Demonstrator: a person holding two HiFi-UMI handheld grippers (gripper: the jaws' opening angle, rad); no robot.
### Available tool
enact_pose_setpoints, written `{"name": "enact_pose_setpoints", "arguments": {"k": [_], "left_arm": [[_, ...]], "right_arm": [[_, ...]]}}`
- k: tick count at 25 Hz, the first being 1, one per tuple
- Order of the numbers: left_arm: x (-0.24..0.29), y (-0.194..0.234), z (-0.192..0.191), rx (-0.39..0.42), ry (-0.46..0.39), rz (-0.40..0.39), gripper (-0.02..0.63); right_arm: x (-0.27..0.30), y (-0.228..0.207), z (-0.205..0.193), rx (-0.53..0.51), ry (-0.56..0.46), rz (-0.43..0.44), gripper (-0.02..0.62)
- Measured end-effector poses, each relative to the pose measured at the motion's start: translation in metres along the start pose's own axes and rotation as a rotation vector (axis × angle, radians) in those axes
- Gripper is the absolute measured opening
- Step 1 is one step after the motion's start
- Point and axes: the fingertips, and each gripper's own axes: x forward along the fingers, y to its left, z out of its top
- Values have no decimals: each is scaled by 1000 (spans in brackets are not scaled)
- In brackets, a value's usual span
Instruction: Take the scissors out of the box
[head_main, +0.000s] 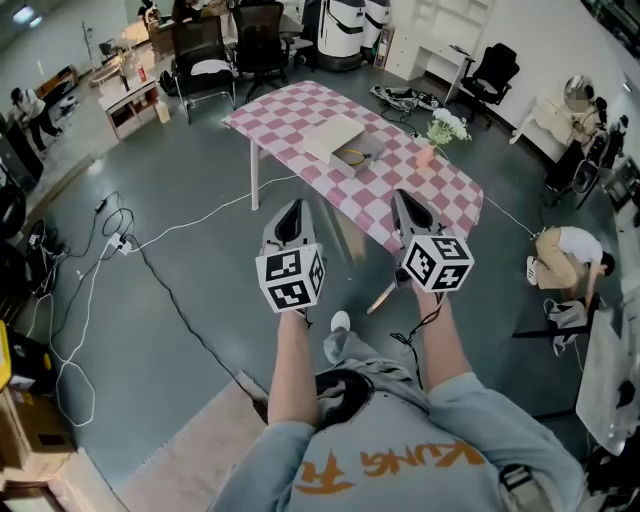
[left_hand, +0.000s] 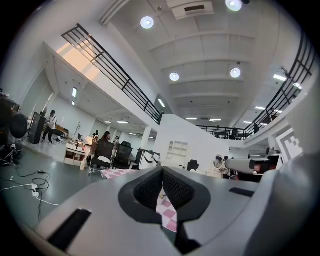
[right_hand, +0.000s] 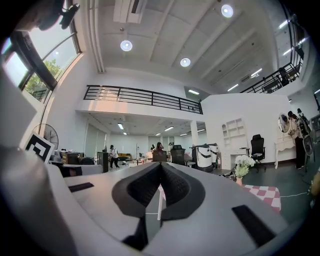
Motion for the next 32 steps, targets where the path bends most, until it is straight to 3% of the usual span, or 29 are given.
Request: {"name": "enact_pose_setpoints", "arguments": {"k": [9, 17, 24, 32], "left_arm": [[40, -10, -8, 22, 28, -39, 20], [86, -1, -29, 34, 69, -34, 20], [162, -7, -26, 10, 110, -43, 20], [226, 9, -74, -4, 214, -43, 20]], "right_arm": [[21, -49, -7, 43, -12, -75, -3], [65, -75, -24, 54, -7, -73, -3], [121, -137, -18, 114, 3, -101, -3], [166, -187, -64, 184, 59, -156, -3]]}}
